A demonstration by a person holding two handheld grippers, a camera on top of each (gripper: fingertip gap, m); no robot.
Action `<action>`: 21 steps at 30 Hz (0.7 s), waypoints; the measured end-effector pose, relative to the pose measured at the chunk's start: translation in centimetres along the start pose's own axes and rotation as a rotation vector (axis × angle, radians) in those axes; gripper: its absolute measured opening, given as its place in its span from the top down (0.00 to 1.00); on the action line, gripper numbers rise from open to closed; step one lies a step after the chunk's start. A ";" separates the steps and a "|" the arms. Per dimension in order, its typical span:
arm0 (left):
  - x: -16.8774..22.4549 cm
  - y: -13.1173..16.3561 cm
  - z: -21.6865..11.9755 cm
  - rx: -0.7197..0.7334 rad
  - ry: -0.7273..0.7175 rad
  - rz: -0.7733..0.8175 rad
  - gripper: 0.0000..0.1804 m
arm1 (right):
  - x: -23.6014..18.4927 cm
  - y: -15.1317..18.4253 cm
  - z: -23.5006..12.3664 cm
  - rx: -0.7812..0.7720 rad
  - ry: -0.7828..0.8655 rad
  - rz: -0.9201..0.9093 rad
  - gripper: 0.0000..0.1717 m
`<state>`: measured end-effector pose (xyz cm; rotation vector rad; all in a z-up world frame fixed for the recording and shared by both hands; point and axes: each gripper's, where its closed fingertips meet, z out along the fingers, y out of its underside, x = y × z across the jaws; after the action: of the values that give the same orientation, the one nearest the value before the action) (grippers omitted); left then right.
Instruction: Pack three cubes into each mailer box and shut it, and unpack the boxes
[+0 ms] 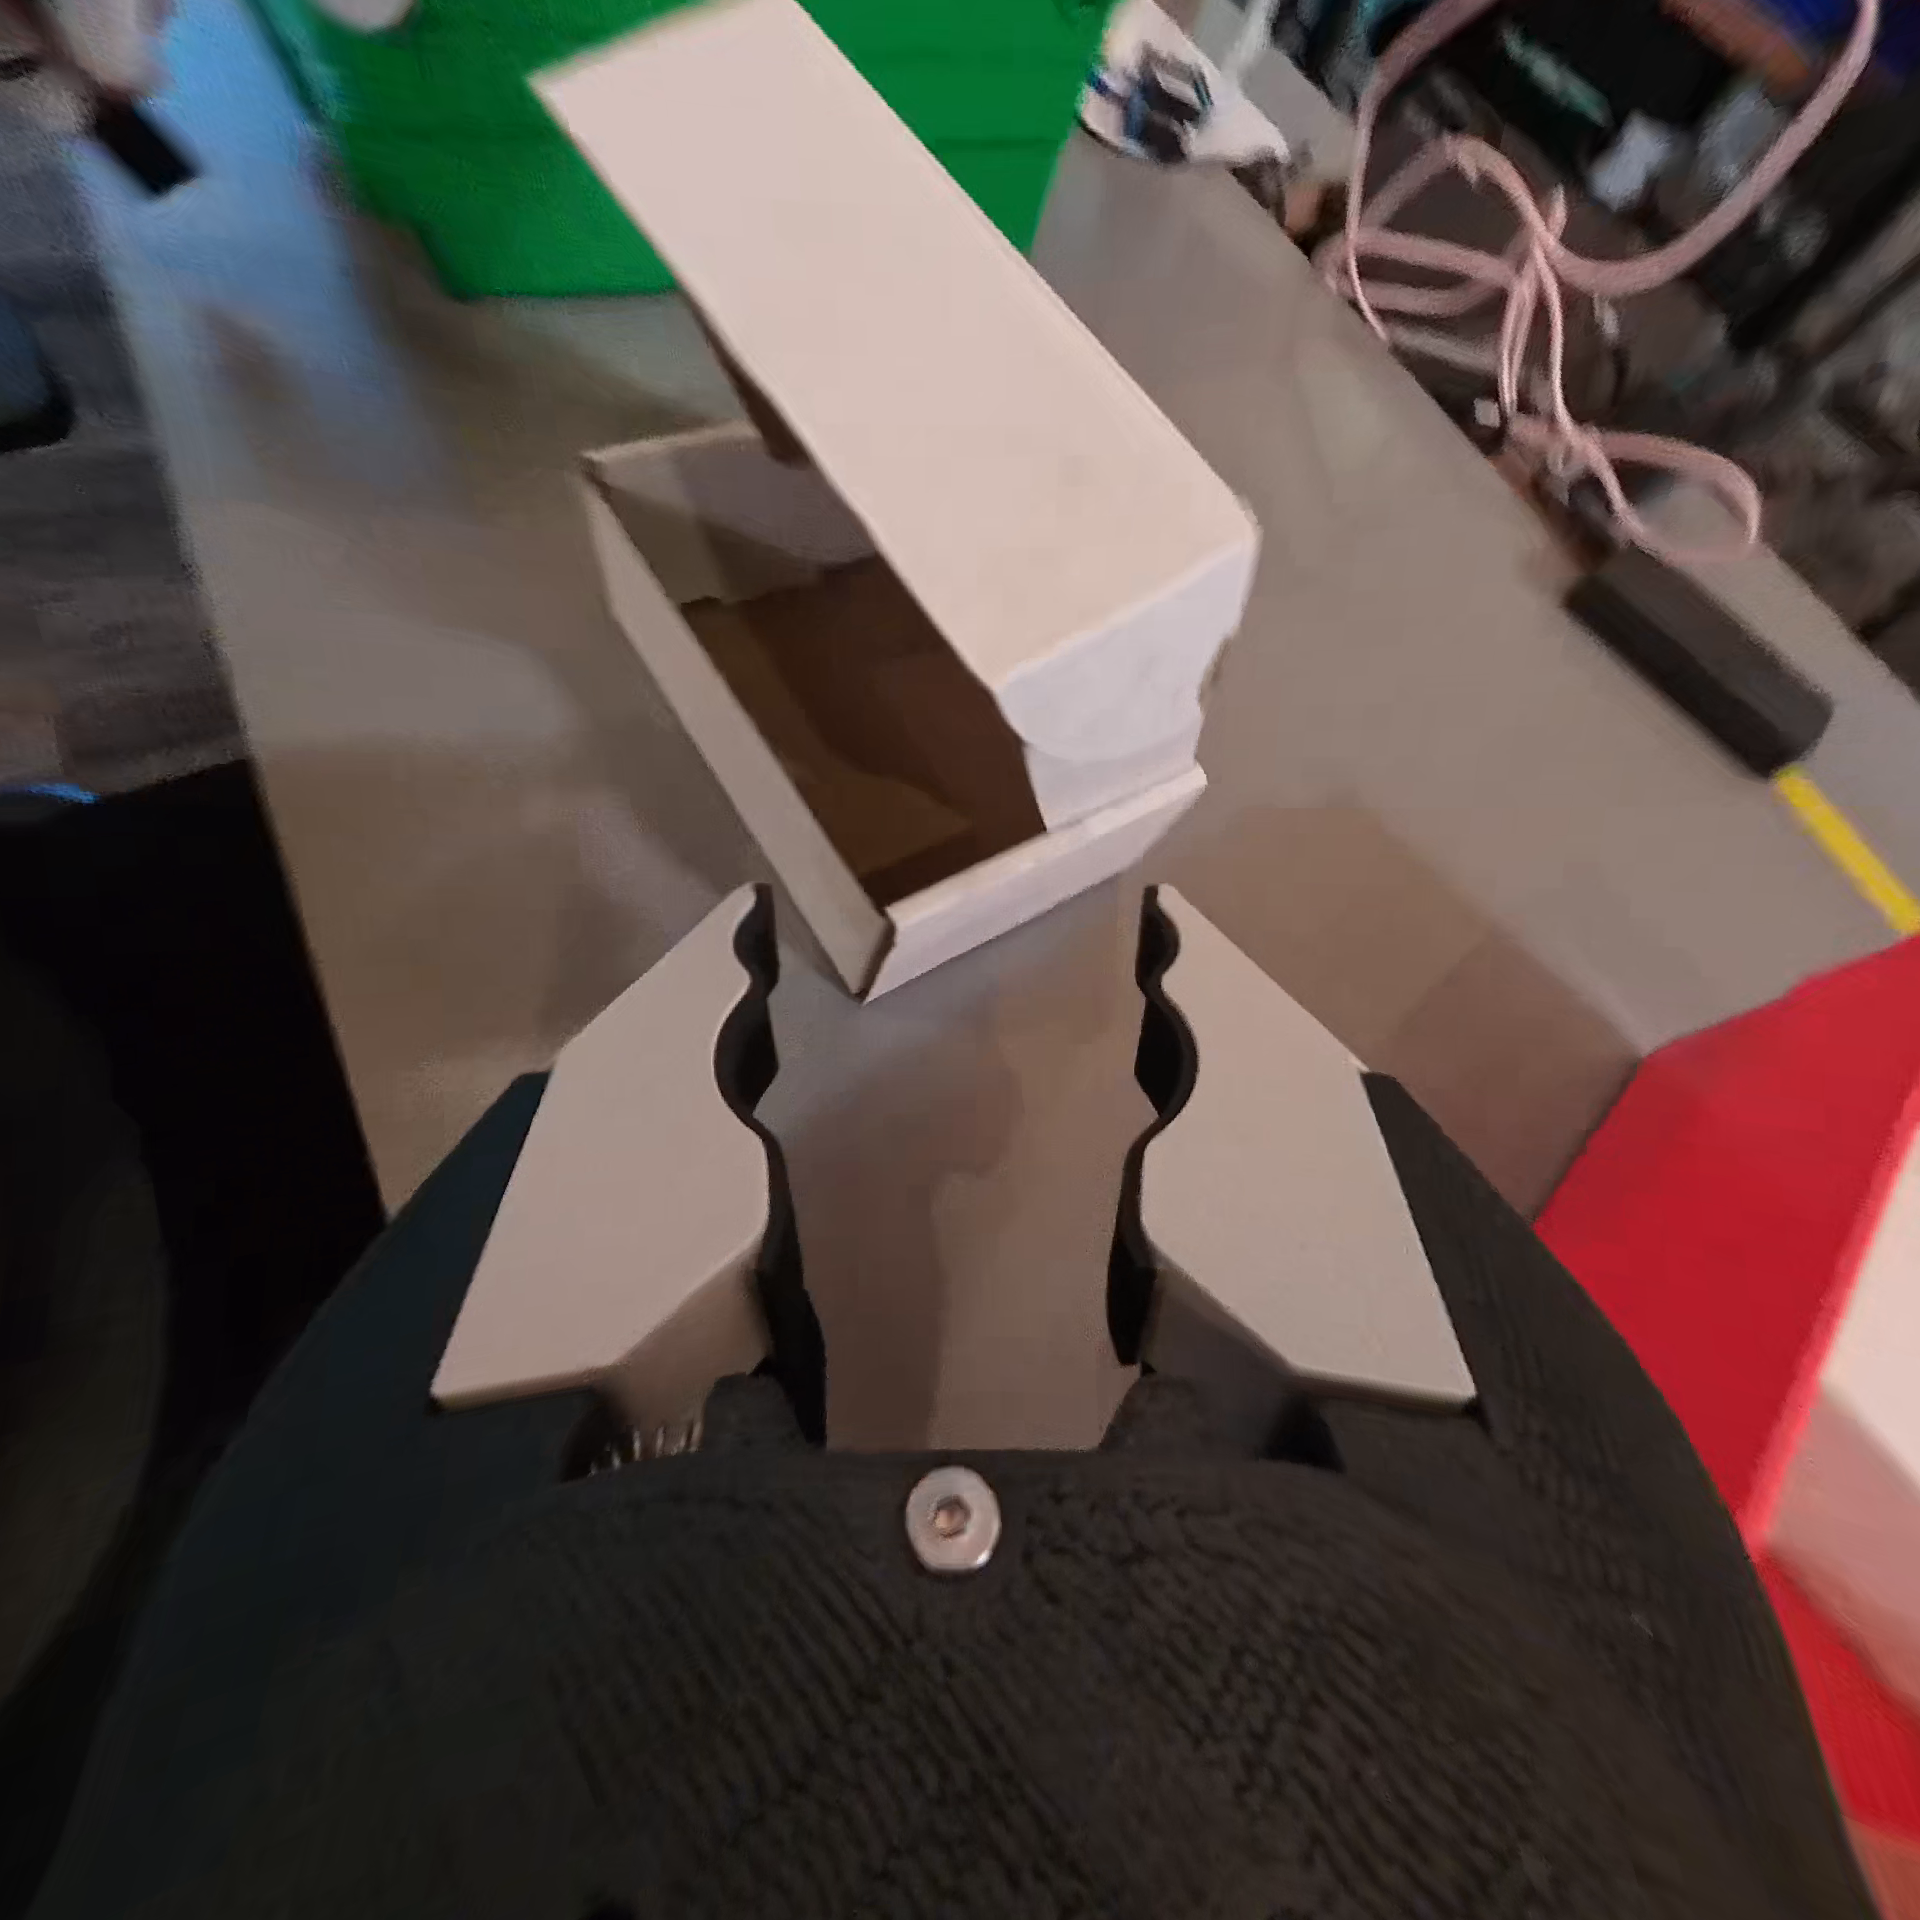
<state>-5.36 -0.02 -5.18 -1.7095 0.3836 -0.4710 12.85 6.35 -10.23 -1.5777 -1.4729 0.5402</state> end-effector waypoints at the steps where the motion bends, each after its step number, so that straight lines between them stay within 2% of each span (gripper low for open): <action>1: 0.3 -1.1 -0.2 0.045 0.004 0.039 0.57 | -0.3 -0.8 -0.7 0.032 -0.006 -0.061 0.65; 2: 0.5 -2.1 -0.3 0.092 0.001 0.068 0.61 | 0.0 -1.9 -1.3 0.068 0.024 -0.112 0.70; 5: 0.4 -4.6 0.4 0.206 -0.039 0.057 0.87 | 1.2 -5.5 -2.4 0.199 0.126 -0.183 0.88; 7: -0.3 -5.3 1.4 0.221 -0.066 0.021 0.97 | 2.5 -7.2 -2.2 0.235 0.194 -0.178 0.95; 11: -0.7 -5.3 4.1 0.160 -0.037 -0.004 1.00 | 5.2 -8.4 -0.5 0.222 0.273 -0.158 1.00; 14: -0.9 -4.3 5.7 0.081 -0.030 0.019 1.00 | 5.9 -7.5 1.2 0.177 0.226 -0.096 1.00; 18: -0.3 -1.9 6.5 -0.032 0.001 0.047 1.00 | 4.8 -5.9 2.2 0.135 0.132 -0.039 1.00; 21: 0.0 0.1 6.7 -0.106 0.031 0.011 1.00 | 3.5 -4.4 2.6 0.081 0.079 -0.040 1.00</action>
<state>-1.97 5.61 -6.32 -1.8031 0.4471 -0.4767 8.96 10.04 -7.06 -1.4874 -1.4033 0.5023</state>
